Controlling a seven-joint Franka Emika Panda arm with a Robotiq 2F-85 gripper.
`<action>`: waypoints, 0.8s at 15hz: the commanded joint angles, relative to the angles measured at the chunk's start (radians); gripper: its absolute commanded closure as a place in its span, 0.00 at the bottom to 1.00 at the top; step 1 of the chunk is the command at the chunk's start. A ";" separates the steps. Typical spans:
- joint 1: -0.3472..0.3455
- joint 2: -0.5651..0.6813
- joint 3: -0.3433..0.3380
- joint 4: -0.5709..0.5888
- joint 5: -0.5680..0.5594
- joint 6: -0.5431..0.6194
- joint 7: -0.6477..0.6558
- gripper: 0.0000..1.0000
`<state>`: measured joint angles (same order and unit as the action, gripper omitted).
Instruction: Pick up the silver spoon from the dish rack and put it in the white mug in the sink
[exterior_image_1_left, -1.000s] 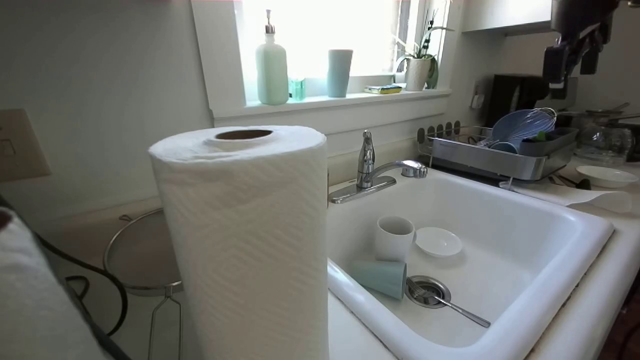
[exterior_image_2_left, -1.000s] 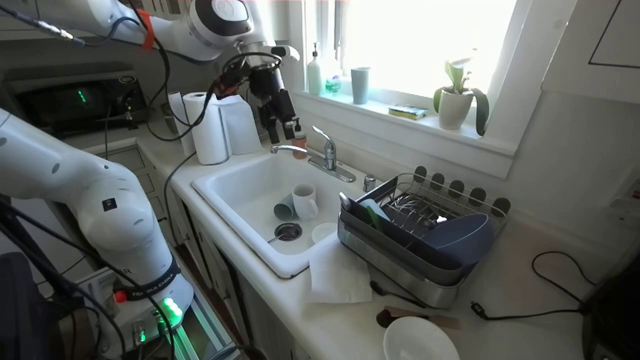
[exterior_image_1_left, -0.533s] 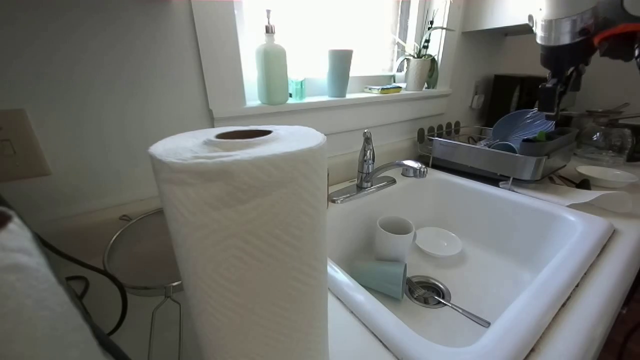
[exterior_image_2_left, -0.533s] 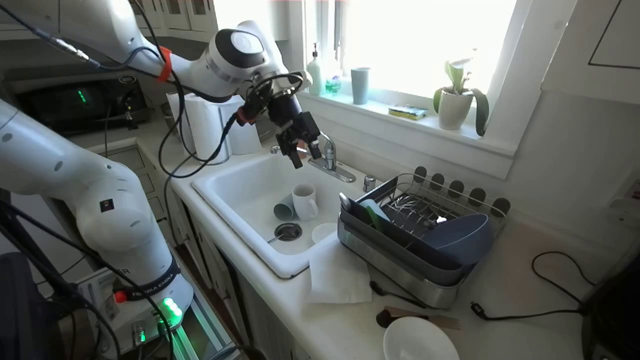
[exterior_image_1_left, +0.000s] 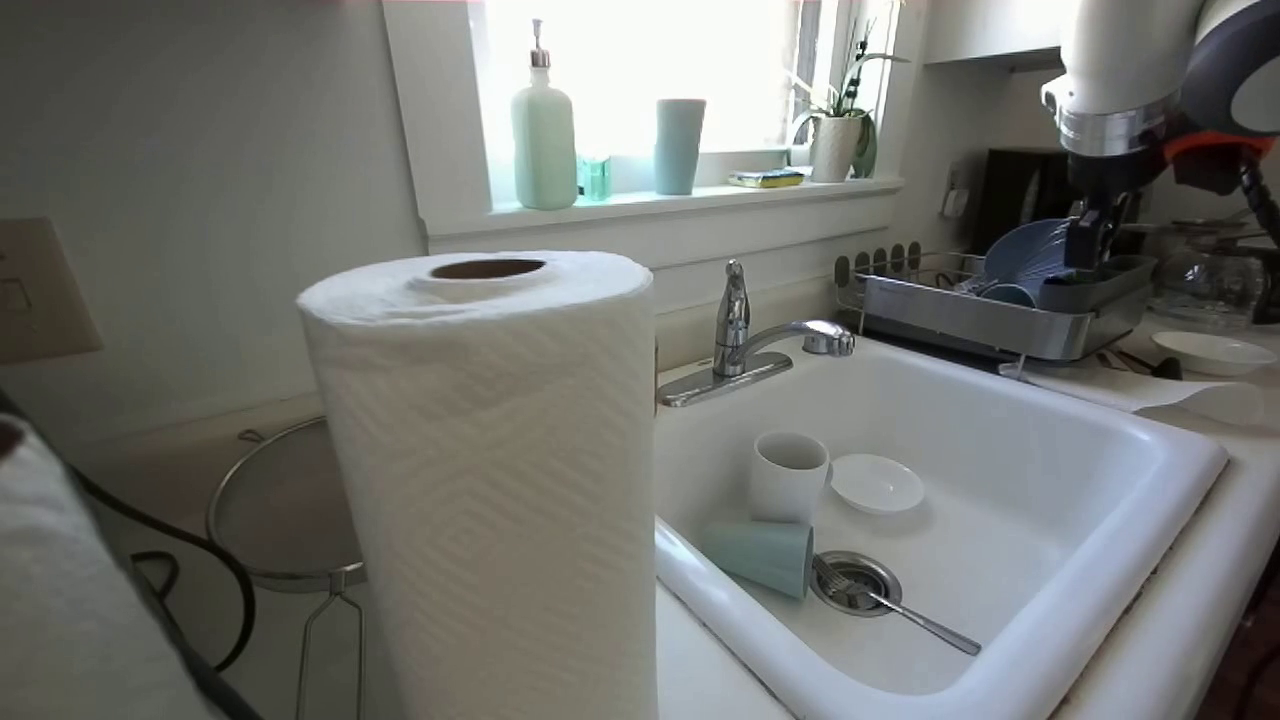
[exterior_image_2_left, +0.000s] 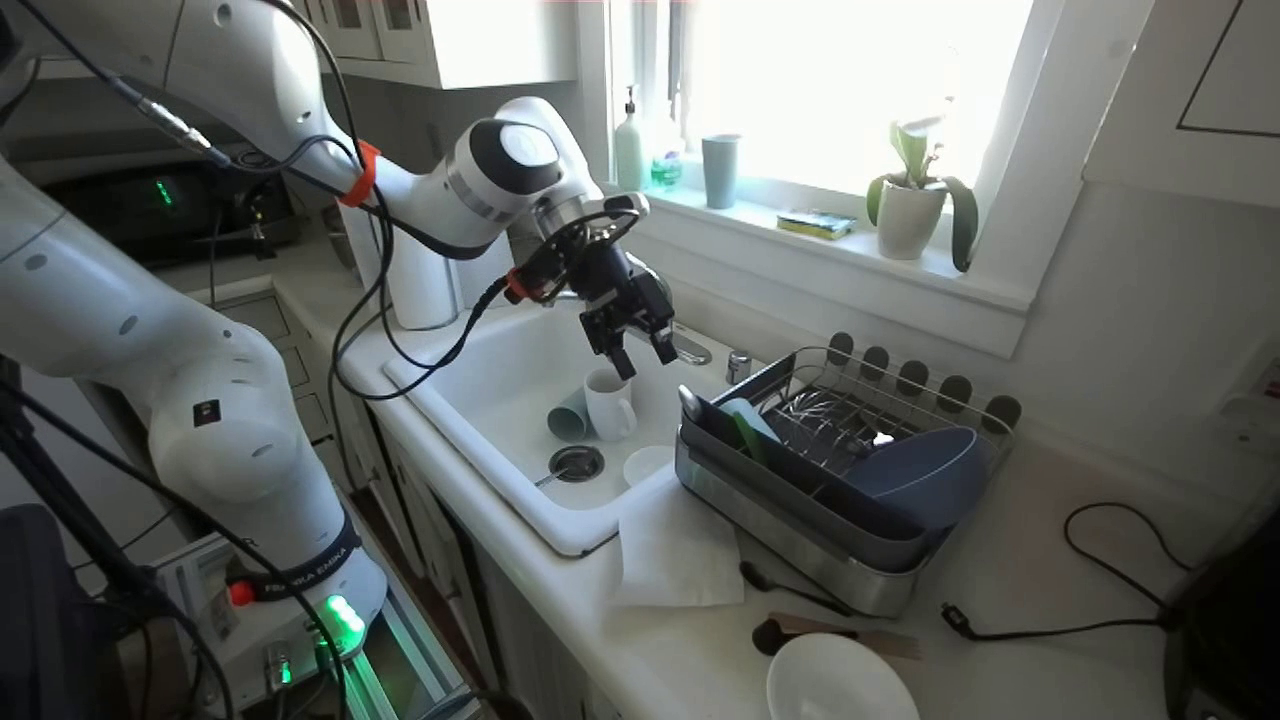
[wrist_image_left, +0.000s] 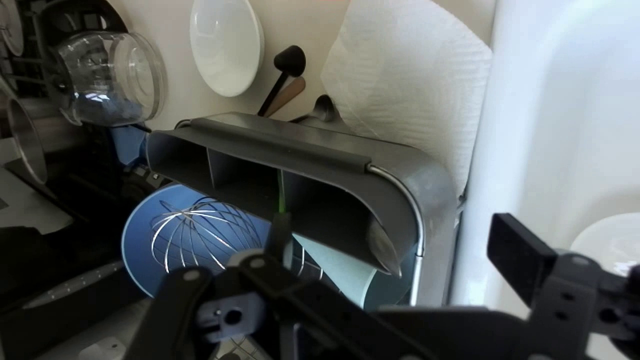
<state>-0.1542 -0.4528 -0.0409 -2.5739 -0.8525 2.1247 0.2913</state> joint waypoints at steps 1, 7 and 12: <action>-0.020 0.031 -0.030 -0.011 -0.057 0.083 0.044 0.00; -0.043 0.080 -0.057 -0.006 -0.077 0.185 0.080 0.12; -0.061 0.115 -0.054 0.000 -0.106 0.238 0.129 0.33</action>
<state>-0.1982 -0.3653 -0.0953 -2.5796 -0.9063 2.3183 0.3675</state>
